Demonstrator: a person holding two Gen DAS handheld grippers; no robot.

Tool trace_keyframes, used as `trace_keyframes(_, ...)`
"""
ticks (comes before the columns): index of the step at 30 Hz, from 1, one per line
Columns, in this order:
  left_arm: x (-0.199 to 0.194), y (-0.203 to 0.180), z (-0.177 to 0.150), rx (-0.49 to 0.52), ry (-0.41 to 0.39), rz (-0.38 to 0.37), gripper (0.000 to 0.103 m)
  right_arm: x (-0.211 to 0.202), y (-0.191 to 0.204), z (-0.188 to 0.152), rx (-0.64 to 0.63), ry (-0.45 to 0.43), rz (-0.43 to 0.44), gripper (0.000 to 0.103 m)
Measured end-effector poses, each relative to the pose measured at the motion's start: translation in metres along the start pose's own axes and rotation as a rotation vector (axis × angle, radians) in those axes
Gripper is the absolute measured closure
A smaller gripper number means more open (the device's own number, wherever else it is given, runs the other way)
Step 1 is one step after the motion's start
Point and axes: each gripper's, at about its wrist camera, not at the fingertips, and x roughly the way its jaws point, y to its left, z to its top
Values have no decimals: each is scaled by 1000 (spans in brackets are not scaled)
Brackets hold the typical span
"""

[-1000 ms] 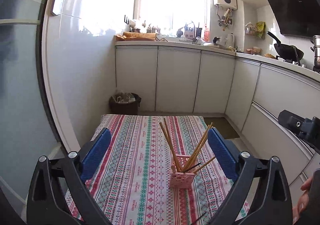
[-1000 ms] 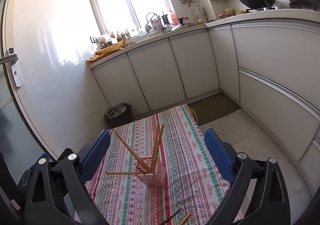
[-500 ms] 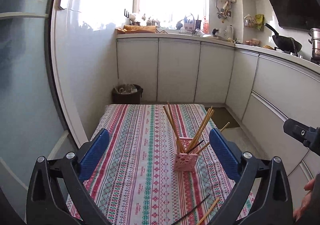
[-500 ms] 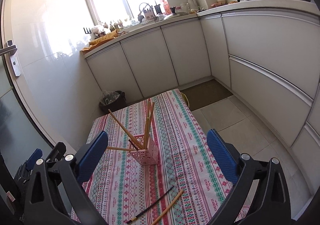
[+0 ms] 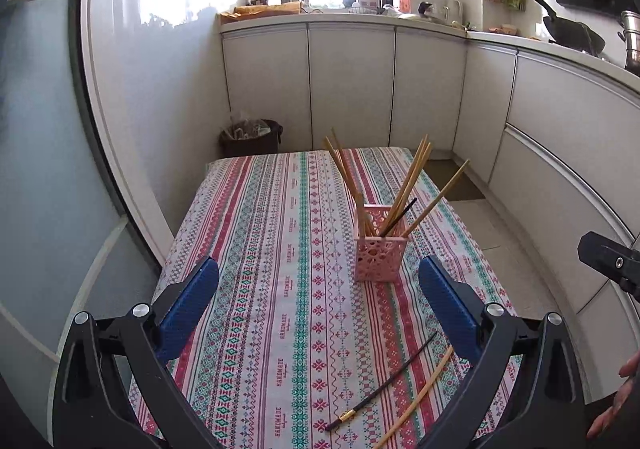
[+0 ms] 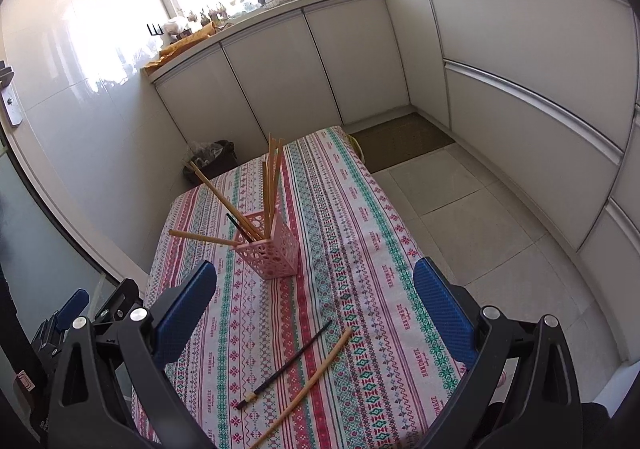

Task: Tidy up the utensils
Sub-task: 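Move both open tools toward the last chopsticks on the cloth, then grasp the black chopstick with the left tool while the right tool grasps the wooden one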

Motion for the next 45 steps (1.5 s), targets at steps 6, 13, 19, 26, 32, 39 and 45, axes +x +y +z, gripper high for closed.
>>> trace_keyframes(6, 21, -12, -16, 46, 85, -22, 7, 15, -10, -13, 14, 59, -9, 7)
trace_keyframes(13, 81, -47, -52, 196, 371, -170, 7, 41, -33, -27, 50, 149, -33, 7)
trace_keyframes(19, 135, -75, -82, 324, 525, -182, 10, 69, -70, -40, 134, 241, -58, 7)
trace_keyframes(26, 175, -103, -93, 371, 658, -289, 59, 95, -101, -46, 190, 312, -84, 7)
trace_keyframes(32, 187, -127, -96, 457, 690, -318, 69, 102, -113, -42, 201, 326, -95, 7)
trace_keyframes(39, 198, -126, -91, 465, 740, -362, 70, 109, -120, -43, 217, 347, -110, 7)
trace_keyframes(45, 213, -105, -81, 403, 718, -368, 98, 117, -108, -46, 193, 400, -126, 7)
